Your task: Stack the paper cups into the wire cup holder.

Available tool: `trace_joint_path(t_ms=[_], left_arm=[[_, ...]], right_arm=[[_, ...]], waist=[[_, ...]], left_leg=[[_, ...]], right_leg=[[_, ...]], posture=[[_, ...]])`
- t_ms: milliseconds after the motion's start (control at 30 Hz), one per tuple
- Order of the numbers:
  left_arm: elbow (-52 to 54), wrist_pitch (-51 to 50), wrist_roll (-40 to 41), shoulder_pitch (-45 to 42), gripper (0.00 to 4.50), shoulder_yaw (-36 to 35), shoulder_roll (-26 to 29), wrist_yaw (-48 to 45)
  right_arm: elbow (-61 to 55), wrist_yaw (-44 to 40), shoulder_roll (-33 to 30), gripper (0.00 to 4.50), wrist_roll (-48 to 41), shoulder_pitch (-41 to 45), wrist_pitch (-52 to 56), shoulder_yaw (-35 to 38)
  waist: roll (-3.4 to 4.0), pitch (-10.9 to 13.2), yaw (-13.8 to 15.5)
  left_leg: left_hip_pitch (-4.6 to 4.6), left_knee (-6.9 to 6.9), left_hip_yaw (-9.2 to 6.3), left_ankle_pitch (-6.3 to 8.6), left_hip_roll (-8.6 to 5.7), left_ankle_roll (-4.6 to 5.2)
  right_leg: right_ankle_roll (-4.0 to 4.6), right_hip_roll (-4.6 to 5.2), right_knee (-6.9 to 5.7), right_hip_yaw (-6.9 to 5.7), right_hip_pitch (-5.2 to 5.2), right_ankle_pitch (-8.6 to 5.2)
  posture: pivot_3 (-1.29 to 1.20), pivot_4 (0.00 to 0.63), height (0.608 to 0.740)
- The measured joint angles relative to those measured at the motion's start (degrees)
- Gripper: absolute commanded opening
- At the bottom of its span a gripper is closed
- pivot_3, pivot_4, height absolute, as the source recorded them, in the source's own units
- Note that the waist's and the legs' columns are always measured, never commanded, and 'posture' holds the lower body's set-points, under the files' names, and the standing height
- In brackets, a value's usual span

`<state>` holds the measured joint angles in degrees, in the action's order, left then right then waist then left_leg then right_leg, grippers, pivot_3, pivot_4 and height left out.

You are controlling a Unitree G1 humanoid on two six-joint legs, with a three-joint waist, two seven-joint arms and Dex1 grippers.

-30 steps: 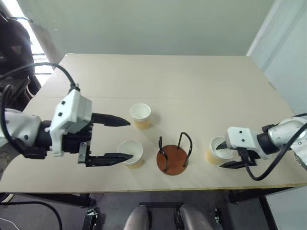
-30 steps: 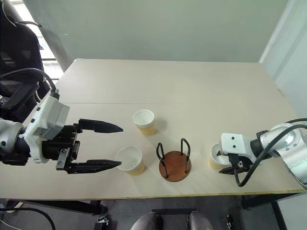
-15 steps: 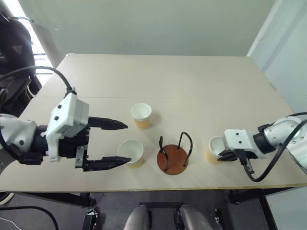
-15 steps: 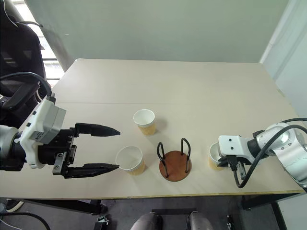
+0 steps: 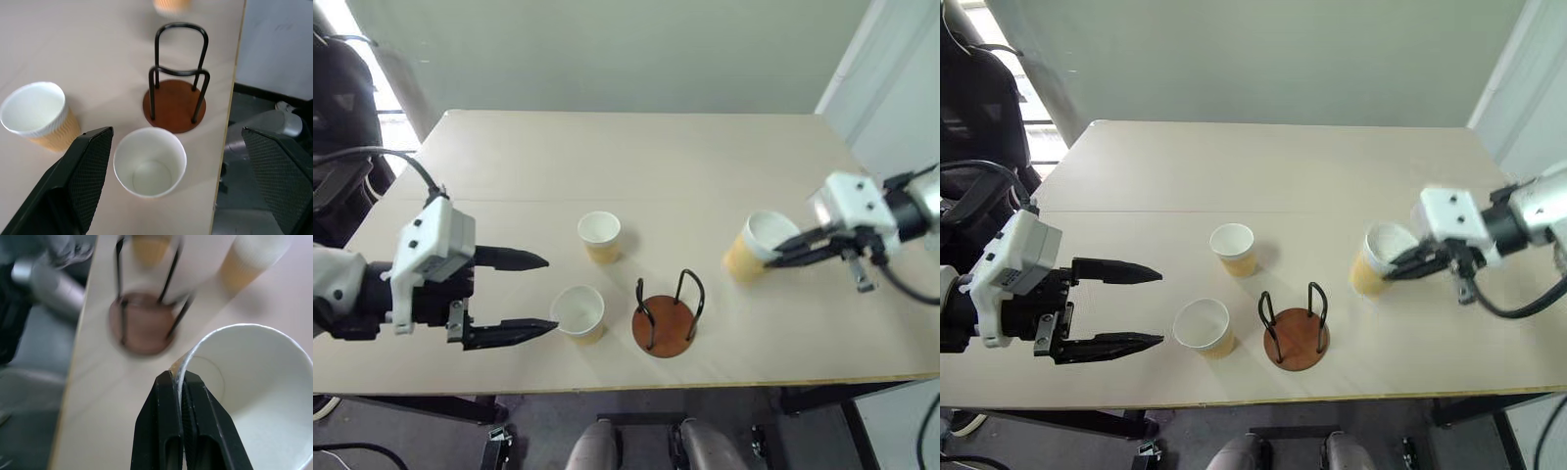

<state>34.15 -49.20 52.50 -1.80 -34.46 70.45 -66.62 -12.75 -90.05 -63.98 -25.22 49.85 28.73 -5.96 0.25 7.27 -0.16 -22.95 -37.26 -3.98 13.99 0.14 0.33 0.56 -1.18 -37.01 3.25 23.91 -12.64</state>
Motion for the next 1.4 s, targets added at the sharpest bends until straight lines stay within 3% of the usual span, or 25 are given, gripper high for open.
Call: trace_joint_path(t_ms=[133, 233, 567, 1400], left_arm=[[-0.3, 0.0, -1.7, 2.0, 4.5, -1.0, 0.2, -0.9], [0.0, 0.0, -2.4, 3.0, 4.5, -1.2, 0.2, -1.3], [2.4, -1.0, -2.6, 5.4, 4.5, -4.9, -0.3, -1.7], [5.5, -4.7, 0.6, 6.9, 4.5, -10.9, -1.4, -0.5]], right_arm=[[-0.4, 0.1, 6.5, 0.04, -5.2, 7.4, 3.8, 0.3], [-3.8, 0.2, 9.7, 0.04, -7.9, 7.6, 5.9, -1.3], [-7.3, 1.2, 11.8, 0.04, -3.9, 1.7, 4.1, -8.5], [-5.7, 1.2, 15.5, 0.04, 5.0, 0.0, -2.9, -13.6]], waist=[[0.01, 0.0, -0.2], [0.0, 0.0, -0.2], [-0.01, 0.0, -0.1], [-0.01, 0.0, -0.3]], left_leg=[[0.01, 0.05, 0.01, 0.0, 0.03, 0.0], [-0.03, 0.07, -0.02, -0.01, 0.05, -0.01], [-0.02, 0.0, -0.01, 0.03, 0.08, -0.02], [-0.01, -0.01, 0.0, 0.03, 0.13, -0.03]], right_leg=[[0.1, -0.03, -0.01, -0.01, 0.04, 0.03], [0.14, -0.07, 0.01, -0.03, 0.04, 0.02], [0.24, -0.06, -0.03, -0.04, 0.05, 0.09], [0.29, -0.07, -0.03, -0.06, 0.05, 0.14]], posture=[[0.0, 0.15, 0.74], [0.0, 0.15, 0.74], [0.0, 0.15, 0.74], [0.0, 0.15, 0.74]])
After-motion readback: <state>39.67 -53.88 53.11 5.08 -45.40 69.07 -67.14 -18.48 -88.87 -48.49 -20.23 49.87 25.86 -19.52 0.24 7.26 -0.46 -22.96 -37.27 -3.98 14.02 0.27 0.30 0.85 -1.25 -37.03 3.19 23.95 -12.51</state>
